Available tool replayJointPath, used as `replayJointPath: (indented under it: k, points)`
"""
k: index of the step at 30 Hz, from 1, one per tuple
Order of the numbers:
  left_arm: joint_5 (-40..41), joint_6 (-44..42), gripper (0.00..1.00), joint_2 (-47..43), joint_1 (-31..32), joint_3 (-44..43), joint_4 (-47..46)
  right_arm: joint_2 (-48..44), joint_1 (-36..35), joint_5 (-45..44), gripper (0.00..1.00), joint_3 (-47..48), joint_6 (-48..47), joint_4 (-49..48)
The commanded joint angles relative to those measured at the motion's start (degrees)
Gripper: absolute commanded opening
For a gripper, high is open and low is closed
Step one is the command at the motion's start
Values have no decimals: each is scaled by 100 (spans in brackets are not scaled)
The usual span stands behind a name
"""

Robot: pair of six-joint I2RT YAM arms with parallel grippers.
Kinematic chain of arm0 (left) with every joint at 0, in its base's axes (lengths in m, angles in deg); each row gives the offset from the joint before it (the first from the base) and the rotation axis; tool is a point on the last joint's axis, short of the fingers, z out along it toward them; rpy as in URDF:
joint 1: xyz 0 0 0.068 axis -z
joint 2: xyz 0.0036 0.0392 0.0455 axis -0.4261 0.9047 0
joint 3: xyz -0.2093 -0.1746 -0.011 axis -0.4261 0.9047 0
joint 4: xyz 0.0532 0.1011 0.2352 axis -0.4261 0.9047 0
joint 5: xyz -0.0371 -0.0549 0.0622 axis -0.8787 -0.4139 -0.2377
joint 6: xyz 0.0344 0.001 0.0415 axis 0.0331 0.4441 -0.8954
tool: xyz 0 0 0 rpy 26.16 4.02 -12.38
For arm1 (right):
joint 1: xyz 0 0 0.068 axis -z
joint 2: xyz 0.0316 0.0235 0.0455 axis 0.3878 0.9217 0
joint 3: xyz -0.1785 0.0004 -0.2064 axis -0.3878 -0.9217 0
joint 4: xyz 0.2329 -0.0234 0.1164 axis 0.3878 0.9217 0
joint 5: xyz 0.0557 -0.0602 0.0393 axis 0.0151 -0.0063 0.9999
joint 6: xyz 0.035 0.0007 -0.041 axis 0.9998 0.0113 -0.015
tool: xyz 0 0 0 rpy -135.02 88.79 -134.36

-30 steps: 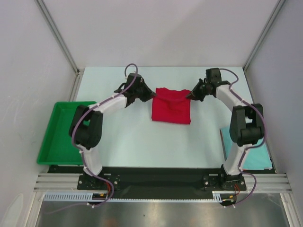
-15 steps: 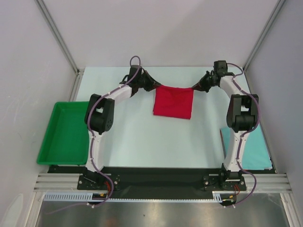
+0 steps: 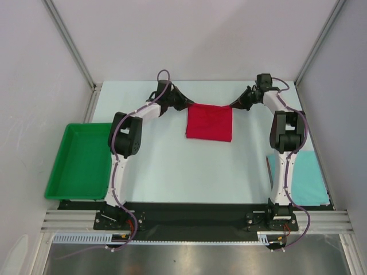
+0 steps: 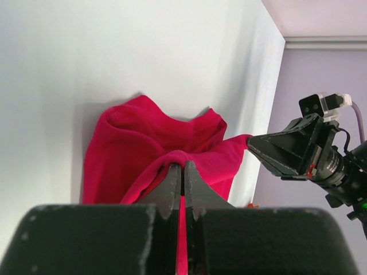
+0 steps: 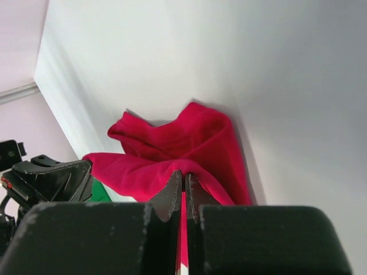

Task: Fold and stack the t-shirts
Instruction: Fold the tshirt

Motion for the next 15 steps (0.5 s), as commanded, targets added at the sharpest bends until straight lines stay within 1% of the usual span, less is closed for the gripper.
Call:
replayJointPath:
  k: [1,4,6,9,10,11,13,14,15]
  points:
    - [-20,97,0,64,-125,-413,-156,171,126,213,0,453,41,-9]
    - [-55,114,1,274,-142,-650,-103,285,135,248,1,593,102,-79]
    - [-55,97,3,380,-160,-852,37,382,153,292,5,673,137,-158]
    - [173,-122,8,381,-195,-889,230,750,223,432,10,1146,269,-246]
    - [217,-201,10,363,-221,-915,318,1047,258,511,13,1331,252,-247]
    - [313,-359,15,363,-282,-967,389,1207,380,460,16,1898,130,-168]
    - [384,-500,22,346,-370,-1204,556,1532,530,546,27,2455,50,139]
    - [428,-692,34,346,-432,-1318,791,1716,670,669,34,2919,84,192]
    - [472,-781,38,346,-467,-1607,950,1744,732,766,36,3045,50,323]
